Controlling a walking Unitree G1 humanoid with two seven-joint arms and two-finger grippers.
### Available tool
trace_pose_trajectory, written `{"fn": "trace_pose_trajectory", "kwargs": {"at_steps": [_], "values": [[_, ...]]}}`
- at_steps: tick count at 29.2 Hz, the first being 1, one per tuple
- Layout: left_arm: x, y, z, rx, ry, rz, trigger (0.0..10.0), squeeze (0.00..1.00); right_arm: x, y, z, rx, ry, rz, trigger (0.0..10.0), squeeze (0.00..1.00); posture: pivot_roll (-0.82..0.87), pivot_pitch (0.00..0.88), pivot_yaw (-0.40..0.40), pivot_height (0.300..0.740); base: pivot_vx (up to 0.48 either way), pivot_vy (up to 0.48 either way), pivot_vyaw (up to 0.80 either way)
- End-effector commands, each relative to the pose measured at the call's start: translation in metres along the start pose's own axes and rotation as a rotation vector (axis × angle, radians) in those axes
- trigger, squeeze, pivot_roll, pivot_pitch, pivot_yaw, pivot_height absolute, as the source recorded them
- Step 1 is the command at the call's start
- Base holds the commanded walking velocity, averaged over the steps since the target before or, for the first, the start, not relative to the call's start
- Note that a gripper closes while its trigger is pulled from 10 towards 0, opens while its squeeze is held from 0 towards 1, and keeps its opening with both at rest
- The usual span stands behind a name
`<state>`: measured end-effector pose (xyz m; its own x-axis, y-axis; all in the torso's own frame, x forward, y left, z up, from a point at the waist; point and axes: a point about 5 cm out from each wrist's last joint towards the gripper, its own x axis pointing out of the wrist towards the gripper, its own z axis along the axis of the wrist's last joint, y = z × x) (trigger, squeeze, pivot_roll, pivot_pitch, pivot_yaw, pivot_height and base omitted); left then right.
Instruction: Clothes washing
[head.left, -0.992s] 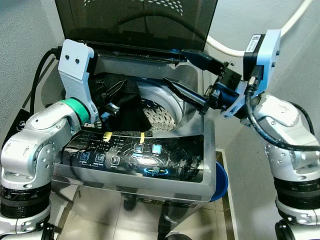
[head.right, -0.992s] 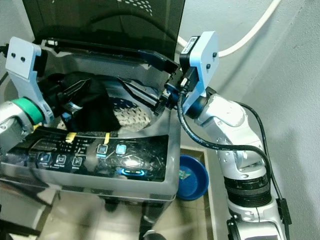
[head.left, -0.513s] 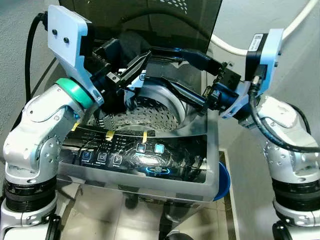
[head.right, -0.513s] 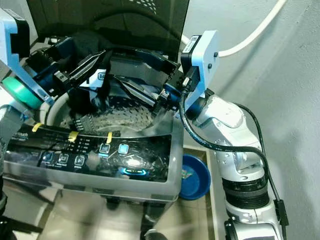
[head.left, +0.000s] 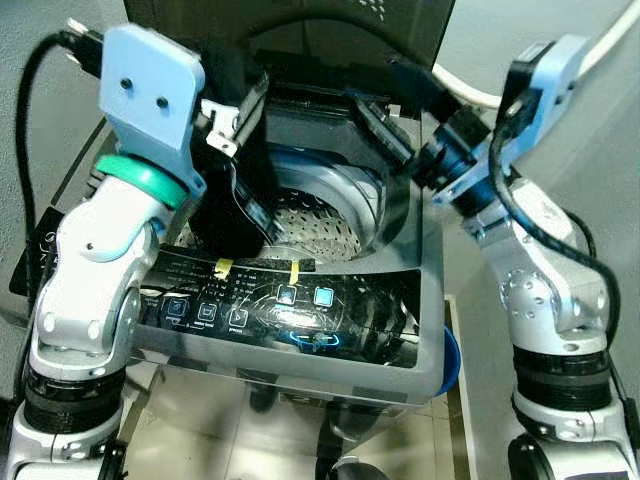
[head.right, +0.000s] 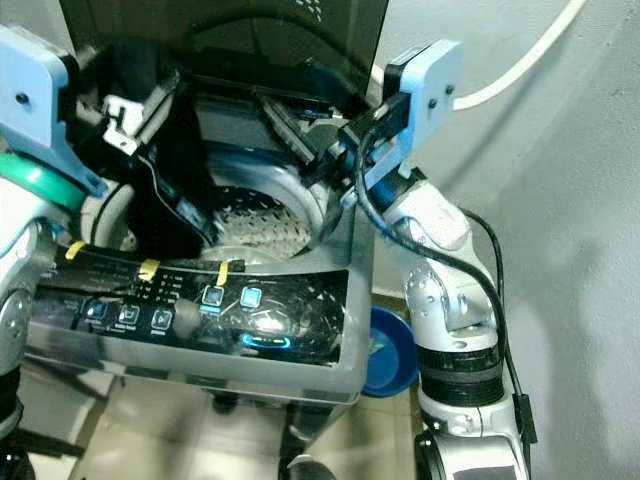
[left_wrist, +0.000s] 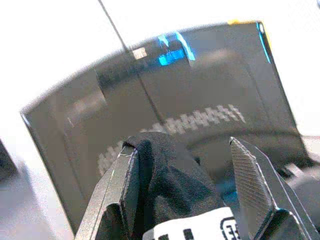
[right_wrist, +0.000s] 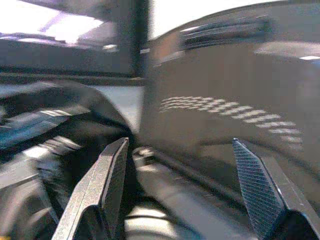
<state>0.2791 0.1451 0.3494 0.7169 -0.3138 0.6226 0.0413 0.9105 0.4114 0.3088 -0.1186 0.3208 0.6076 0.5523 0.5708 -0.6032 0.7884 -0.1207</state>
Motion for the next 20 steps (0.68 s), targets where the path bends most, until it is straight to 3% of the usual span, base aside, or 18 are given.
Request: {"fn": "trace_pose_trajectory", "kwargs": {"at_steps": [1,9,11,13,20], "values": [[0.002,-0.001,0.003,0.053,-0.032,0.002,10.0,0.00,0.000,-0.004,0.002,-0.006,-0.017,-0.042,10.0,0.00,0.05,0.100,-0.010,0.740,0.000,0.000,0.00],[0.003,-0.002,0.001,0.092,-0.043,0.006,10.0,0.00,0.000,-0.011,0.002,-0.004,-0.037,-0.108,10.0,0.00,0.05,0.097,-0.015,0.740,0.000,0.000,0.00],[0.003,0.001,-0.001,-0.017,-0.022,0.050,10.0,0.00,0.001,-0.013,0.002,-0.001,-0.050,-0.142,10.0,0.00,0.05,0.095,-0.020,0.740,0.000,0.000,0.00],[0.003,0.003,-0.001,-0.064,-0.019,0.071,10.0,0.00,0.002,-0.014,0.002,0.001,-0.055,-0.158,10.0,0.00,0.06,0.094,-0.022,0.740,0.000,0.000,0.00],[0.002,-0.002,-0.002,-0.011,-0.029,0.058,10.0,0.00,0.005,-0.014,0.000,0.002,-0.060,-0.177,10.0,0.00,0.06,0.090,-0.027,0.740,0.000,0.000,0.00]]}}
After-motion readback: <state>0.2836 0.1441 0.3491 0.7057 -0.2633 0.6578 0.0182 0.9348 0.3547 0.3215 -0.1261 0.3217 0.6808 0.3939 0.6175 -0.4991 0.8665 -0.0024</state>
